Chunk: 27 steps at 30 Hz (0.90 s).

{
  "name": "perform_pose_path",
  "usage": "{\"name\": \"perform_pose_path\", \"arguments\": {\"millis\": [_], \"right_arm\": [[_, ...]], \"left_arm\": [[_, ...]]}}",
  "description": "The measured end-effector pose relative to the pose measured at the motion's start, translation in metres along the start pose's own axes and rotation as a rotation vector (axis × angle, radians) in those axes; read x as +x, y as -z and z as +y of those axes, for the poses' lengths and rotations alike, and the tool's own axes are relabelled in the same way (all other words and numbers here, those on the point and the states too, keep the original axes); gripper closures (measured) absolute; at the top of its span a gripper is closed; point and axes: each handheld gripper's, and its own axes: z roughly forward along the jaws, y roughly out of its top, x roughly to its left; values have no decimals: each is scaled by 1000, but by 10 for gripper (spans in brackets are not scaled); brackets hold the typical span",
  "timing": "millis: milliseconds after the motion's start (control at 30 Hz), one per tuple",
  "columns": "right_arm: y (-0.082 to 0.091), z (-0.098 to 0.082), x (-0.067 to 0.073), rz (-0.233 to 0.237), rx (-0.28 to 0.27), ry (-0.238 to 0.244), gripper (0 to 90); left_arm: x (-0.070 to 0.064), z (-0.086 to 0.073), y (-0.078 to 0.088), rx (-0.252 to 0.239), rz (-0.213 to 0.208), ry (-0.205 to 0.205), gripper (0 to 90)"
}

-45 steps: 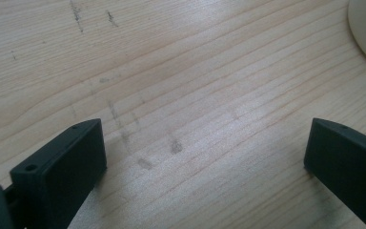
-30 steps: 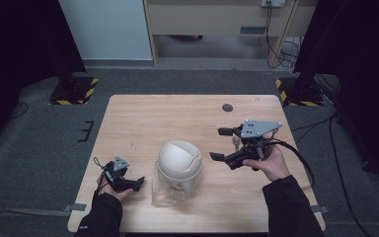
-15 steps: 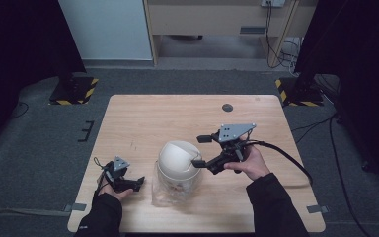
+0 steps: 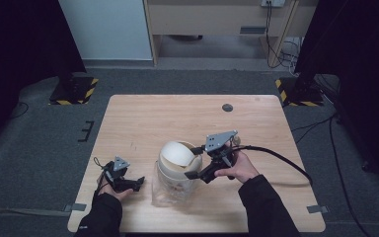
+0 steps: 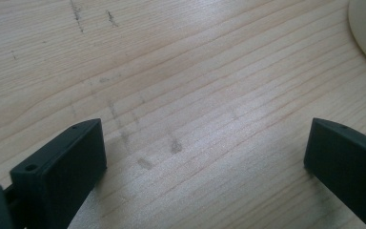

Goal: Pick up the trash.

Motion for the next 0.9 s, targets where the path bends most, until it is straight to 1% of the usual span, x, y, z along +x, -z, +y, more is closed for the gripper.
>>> {"name": "perform_pose_path", "arguments": {"millis": [167,300,333,367,400,633,733,767,800,867,900], "right_arm": [[-5,0,-4,16,-3,-17,113],[-10,-3,-8,59,-31,-23,101],[-11,-3,-9,69,-32,-26,101],[-11,-3,-9,69,-32,-26,101],[-13,-3,-11,81,-38,-35,102],[-11,-2,-11,84,-38,-46,118],[1,4,-11,58,-65,-37,145],[1,4,-11,58,-65,-37,145],[13,9,-11,34,-89,-23,145],[27,15,-10,8,-128,-20,144],[27,15,-10,8,-128,-20,144]], "left_arm": [[0,0,0,0,0,0,0],[0,0,0,0,0,0,0],[0,0,0,0,0,0,0],[0,0,0,0,0,0,0],[0,0,0,0,0,0,0],[0,0,0,0,0,0,0],[0,0,0,0,0,0,0],[0,0,0,0,0,0,0],[0,0,0,0,0,0,0],[0,0,0,0,0,0,0],[0,0,0,0,0,0,0]]}}
